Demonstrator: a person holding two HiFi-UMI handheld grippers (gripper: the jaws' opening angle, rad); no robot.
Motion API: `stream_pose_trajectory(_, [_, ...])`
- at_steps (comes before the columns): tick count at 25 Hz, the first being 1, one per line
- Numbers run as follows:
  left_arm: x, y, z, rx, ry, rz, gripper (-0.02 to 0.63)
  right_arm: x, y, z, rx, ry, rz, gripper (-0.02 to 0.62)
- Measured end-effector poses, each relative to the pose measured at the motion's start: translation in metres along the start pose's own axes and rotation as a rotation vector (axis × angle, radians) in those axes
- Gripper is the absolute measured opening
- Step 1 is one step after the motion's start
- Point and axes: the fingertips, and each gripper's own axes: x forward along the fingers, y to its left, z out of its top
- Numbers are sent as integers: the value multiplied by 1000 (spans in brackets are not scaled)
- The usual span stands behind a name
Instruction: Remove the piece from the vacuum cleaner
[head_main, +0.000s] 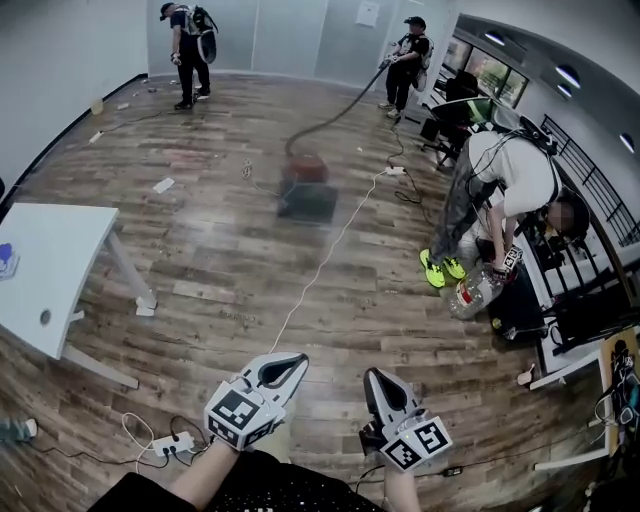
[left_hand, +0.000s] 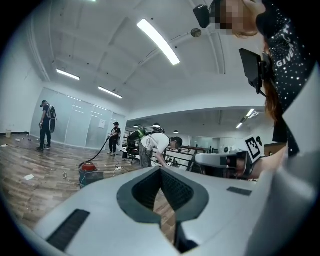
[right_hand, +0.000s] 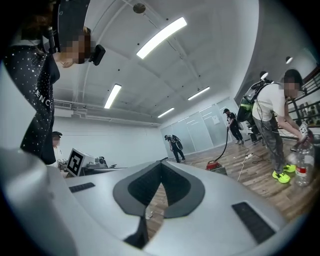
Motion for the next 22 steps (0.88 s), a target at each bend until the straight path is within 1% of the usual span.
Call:
stream_pose_trajectory(5, [57,55,6,-23,6,0,6,54,-56,7,16,13,-21,11])
stream_pose_trajectory(11, [126,141,40,-16,-2,16,6,145,-121,41,5,-7,-12,11])
stream_pose_trajectory(15, [170,191,61,11,-18,15,7,201,-164,61,23,-41,-4,11])
stream_pose_trajectory(18, [195,221,68,18,-26,11,8,233,-185,65,18,-50,0,11])
stream_pose_trajectory(22, [217,252,74,9,-17,10,6,269,-199,64,30,-21,15,11])
